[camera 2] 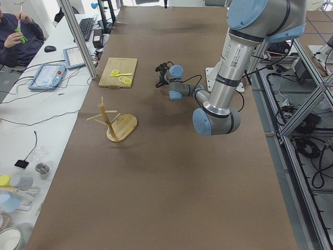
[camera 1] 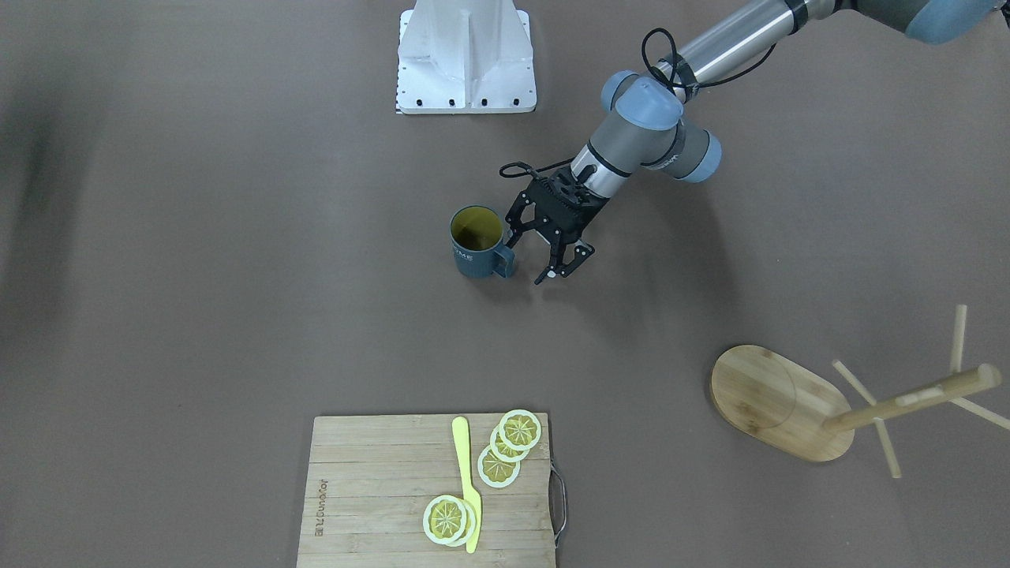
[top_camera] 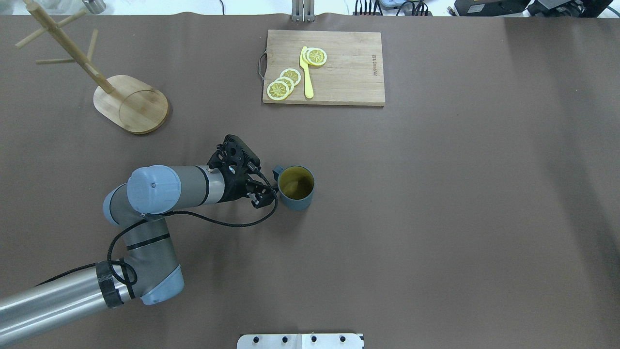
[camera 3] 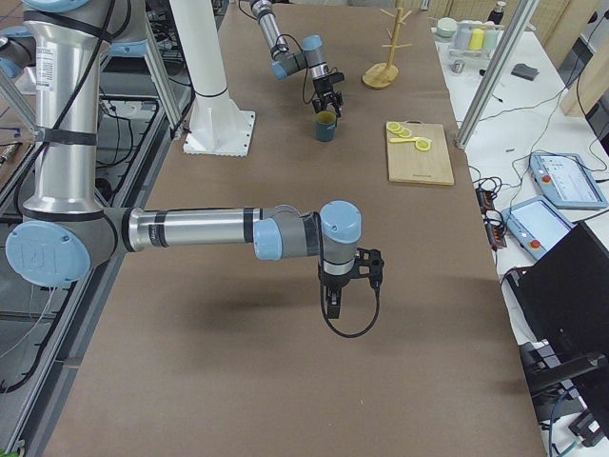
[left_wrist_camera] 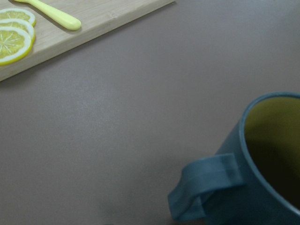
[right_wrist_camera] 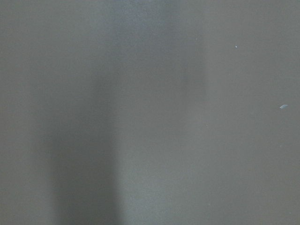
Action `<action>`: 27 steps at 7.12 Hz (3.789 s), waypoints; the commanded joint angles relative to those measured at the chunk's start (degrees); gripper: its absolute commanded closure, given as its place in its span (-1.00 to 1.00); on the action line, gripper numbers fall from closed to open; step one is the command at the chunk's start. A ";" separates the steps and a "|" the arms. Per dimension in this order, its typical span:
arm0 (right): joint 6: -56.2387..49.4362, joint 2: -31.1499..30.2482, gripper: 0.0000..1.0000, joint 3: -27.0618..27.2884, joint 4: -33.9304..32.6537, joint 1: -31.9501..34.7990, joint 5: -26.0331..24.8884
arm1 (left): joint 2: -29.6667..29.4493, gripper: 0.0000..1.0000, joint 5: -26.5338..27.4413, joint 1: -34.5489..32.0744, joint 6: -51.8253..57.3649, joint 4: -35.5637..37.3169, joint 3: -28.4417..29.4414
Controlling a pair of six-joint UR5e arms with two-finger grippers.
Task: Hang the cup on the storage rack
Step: 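Reach the left gripper to the blue mug's handle, then close the left gripper on the mug handle and lift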
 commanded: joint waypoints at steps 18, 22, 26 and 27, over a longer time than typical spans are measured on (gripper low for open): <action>0.26 1.22 -1.00 -0.30 -0.06 -0.09 -0.18 | -3.19 -0.15 0.19 1.67 -0.10 -15.45 7.06; 0.26 1.30 -1.00 -0.30 0.03 -0.09 -0.18 | -3.10 0.86 0.19 1.59 -0.71 -15.45 7.06; 0.26 1.22 -1.00 -0.30 -0.06 0.00 -0.18 | -2.49 1.00 0.10 1.32 -4.64 -16.93 6.54; 0.26 1.13 -1.00 -0.30 -0.06 0.00 -0.26 | -2.49 1.00 0.10 0.80 -8.24 -19.47 6.45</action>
